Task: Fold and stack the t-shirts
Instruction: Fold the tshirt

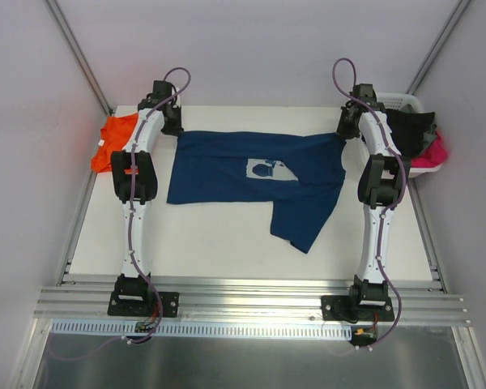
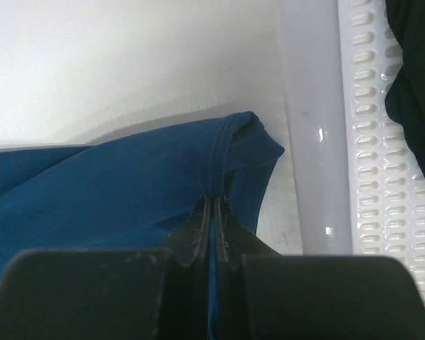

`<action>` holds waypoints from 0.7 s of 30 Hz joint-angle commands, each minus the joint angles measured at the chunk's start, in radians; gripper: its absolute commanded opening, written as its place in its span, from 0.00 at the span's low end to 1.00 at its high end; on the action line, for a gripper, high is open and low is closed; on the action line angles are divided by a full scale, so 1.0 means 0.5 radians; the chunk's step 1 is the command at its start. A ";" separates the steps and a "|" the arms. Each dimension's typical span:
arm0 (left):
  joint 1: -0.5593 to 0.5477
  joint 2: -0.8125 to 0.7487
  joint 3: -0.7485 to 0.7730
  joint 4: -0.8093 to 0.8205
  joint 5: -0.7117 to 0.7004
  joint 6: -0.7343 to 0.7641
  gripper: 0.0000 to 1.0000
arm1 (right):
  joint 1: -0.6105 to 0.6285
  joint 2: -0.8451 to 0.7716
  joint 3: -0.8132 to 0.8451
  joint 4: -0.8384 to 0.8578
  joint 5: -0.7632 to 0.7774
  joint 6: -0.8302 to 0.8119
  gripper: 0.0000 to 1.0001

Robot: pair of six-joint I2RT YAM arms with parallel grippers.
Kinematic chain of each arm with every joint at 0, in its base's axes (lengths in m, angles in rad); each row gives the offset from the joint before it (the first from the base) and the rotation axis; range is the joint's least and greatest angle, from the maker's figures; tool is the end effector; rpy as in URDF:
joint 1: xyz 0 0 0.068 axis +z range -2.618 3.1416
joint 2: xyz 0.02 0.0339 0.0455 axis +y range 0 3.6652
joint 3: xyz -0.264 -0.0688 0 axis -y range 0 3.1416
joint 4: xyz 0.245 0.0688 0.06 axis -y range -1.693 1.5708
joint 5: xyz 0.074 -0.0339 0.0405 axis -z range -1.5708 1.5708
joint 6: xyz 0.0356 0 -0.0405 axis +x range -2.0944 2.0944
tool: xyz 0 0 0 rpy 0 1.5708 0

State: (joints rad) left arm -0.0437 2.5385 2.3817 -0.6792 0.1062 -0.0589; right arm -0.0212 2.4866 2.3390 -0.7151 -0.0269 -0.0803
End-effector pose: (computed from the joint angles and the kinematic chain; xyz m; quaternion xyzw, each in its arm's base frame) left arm 0.5614 -0.0283 0.2031 0.0120 0.9321 -0.0679 0.3557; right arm 0.5517 -0.0107 0.2144 -0.0324 0.9373 -0.0050 0.3469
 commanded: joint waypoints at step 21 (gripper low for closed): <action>-0.017 -0.171 0.108 0.079 -0.271 0.081 0.93 | 0.021 -0.132 0.004 -0.003 0.105 -0.033 0.01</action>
State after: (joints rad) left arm -0.0402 2.5389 2.4268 -0.6487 0.0086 -0.0319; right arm -0.0158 2.4866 2.3390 -0.7151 -0.0193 -0.0834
